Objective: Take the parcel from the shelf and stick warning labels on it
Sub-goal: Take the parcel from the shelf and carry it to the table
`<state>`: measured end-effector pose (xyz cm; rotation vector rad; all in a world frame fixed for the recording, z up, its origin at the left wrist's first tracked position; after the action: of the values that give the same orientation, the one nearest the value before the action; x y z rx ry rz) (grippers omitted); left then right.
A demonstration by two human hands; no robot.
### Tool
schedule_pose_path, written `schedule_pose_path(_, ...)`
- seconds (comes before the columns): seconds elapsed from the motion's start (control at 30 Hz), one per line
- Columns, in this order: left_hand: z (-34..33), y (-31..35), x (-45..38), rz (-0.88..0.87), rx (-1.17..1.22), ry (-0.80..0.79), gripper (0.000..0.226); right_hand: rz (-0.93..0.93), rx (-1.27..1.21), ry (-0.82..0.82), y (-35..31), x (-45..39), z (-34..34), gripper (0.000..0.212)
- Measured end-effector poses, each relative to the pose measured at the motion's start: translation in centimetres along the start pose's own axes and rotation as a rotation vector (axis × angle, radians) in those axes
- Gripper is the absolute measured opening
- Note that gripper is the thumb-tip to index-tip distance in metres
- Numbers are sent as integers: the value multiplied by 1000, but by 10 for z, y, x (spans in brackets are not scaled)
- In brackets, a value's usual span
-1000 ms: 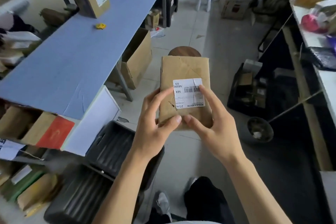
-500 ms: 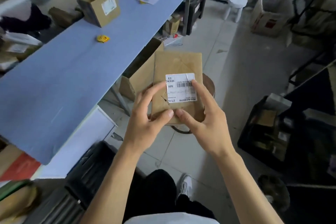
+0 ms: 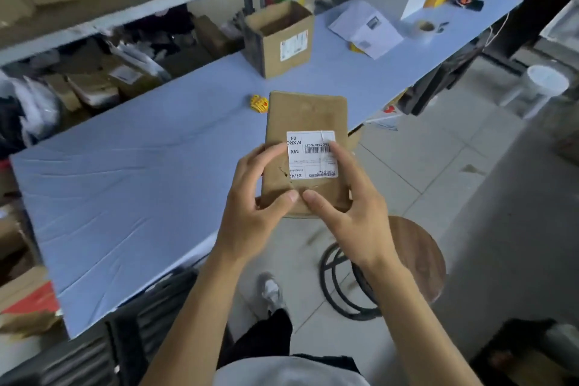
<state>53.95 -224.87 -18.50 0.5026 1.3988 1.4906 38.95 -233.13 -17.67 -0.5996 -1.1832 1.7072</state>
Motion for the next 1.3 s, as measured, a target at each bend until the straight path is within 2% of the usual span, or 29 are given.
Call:
schedule_pose_path(0.33, 32, -63, -119, 145, 11, 272, 61, 77, 56, -229, -31, -171, -46, 70)
schedule_pose_path(0.53, 27, -101, -184, 199, -88, 428, 61, 138, 109, -369, -32, -277, -65, 72)
schedule_pose_path(0.67, 17, -127, -232, 213, -112, 601, 61, 214, 131, -515, -33, -354, -78, 72)
schedule_pose_path(0.8, -1, -142, -263, 305, -155, 826, 60, 255, 179, -713, -39, -415, -93, 73)
schedule_pose_path(0.97, -20, -149, -265, 402, -156, 996, 61, 272, 219, -892, -35, -437, -106, 71)
schedule_pose_path(1.1, -32, -167, -251, 438, -157, 1068, 61, 252, 221, -939, -15, -433, -120, 71)
schedule_pose_path(1.3, -71, -238, -213, 430, -145, 1142, 61, 261, 186, -996, 72, -426, -149, 70)
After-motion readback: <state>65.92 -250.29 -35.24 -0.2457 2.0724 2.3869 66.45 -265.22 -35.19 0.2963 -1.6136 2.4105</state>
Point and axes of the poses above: each hand's wrist, its own x-axis away from the middle knuckle, its own z-axis out of the back of the hand, y = z × x, the point moved 1 cm from there along -x, towards the middle knuckle, and after that the axes turned 13 degrees about -z, right-handed, at the moved point
